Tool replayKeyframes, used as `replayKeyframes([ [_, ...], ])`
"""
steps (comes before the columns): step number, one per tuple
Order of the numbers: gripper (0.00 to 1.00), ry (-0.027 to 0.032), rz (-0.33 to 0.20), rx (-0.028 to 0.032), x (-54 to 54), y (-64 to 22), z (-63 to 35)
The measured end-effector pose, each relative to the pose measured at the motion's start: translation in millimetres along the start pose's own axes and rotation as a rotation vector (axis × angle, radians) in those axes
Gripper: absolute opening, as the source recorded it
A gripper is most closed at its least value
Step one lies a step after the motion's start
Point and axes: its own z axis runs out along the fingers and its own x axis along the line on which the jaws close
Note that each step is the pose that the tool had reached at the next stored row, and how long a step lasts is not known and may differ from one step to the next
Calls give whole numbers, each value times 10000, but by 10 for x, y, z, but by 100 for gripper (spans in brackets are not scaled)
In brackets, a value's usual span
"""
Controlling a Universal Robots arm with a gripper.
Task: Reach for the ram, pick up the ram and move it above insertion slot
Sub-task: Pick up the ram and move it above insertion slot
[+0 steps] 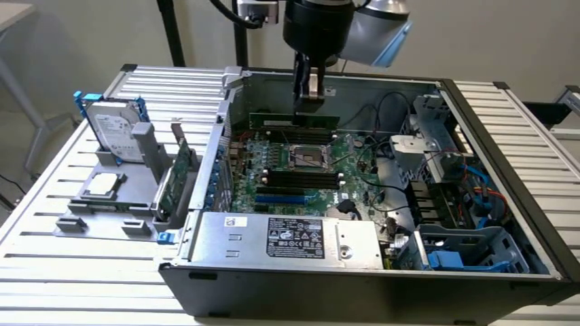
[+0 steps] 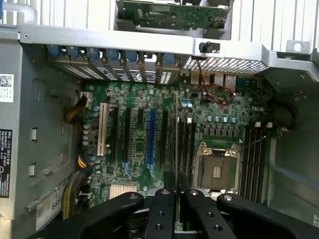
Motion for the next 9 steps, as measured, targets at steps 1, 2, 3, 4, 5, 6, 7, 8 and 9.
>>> replayKeyframes([
  [1, 13, 0, 0, 0, -24, -31, 17],
  [2, 13, 0, -1, 0, -43, -62, 34],
  [3, 13, 0, -1, -1, -58, -92, 51],
  [4, 13, -2, 1, 0, -68, -122, 68],
  [5, 13, -2, 12, 0, -73, -151, 86],
  [6, 13, -5, 38, 0, -74, -177, 103],
  [7, 13, -6, 75, 1, -74, -199, 119],
  [8, 13, -7, 125, 1, -73, -217, 136],
  [9, 13, -11, 189, 2, -73, -233, 153],
])
